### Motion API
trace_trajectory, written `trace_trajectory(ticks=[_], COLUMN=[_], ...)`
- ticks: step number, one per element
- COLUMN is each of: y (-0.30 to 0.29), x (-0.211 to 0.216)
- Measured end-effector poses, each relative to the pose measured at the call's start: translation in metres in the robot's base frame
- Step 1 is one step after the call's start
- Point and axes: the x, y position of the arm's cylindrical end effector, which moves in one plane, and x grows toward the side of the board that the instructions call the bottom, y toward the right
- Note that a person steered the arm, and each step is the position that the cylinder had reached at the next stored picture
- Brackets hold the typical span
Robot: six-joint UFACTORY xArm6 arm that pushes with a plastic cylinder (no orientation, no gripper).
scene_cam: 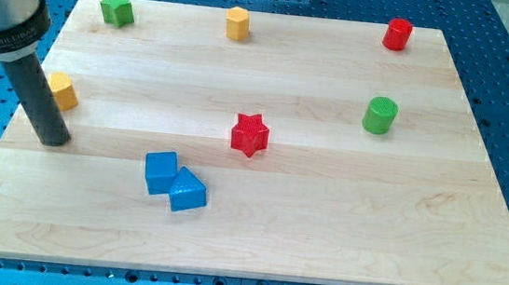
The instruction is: Push the blue cube into the red star
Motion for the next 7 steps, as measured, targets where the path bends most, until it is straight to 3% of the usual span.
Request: trace_trajectory(ticks=[3,4,5,6,7], y=[0.0,0.001,0.019,0.079,0.137], x=[0.0,0.028,0.086,0.091,0.057])
